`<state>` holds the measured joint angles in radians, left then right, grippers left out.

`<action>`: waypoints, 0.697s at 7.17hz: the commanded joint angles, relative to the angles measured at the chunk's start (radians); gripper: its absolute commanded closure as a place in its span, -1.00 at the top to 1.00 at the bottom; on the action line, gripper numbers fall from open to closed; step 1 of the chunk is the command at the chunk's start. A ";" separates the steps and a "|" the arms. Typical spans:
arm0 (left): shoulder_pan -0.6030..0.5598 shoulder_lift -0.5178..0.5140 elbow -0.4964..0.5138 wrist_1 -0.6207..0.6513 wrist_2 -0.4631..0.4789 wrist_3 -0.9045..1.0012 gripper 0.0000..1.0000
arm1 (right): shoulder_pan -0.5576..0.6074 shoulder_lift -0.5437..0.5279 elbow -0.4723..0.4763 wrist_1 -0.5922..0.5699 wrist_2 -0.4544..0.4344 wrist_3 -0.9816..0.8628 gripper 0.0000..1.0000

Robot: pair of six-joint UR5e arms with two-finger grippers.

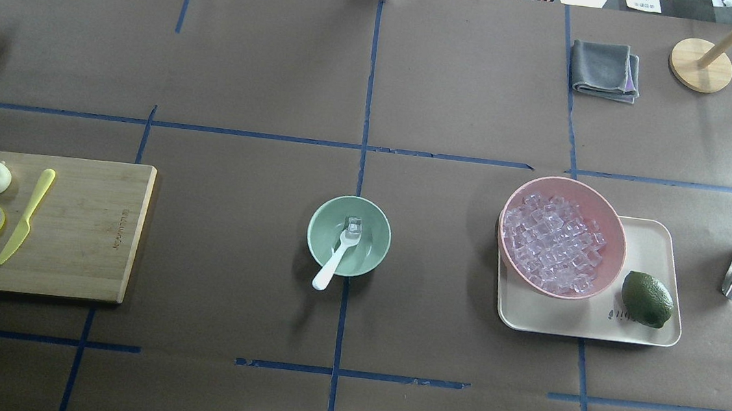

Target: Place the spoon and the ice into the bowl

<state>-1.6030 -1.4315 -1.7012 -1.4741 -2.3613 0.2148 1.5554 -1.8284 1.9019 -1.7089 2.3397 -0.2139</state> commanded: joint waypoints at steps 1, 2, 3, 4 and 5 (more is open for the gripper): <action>0.000 0.000 0.002 0.000 0.001 0.002 1.00 | 0.000 0.000 0.000 0.000 0.001 0.001 0.99; 0.000 0.000 0.002 0.000 0.001 0.002 1.00 | 0.000 0.000 -0.001 0.000 0.001 0.001 0.99; 0.000 0.000 0.003 0.000 -0.001 0.002 1.00 | 0.000 0.000 -0.001 -0.002 0.003 0.002 0.99; 0.000 0.000 0.003 0.000 0.001 0.002 1.00 | 0.000 0.000 -0.003 -0.002 0.003 0.002 0.99; 0.000 0.000 0.003 0.000 -0.001 0.002 1.00 | 0.000 0.001 -0.009 -0.002 0.004 0.002 0.99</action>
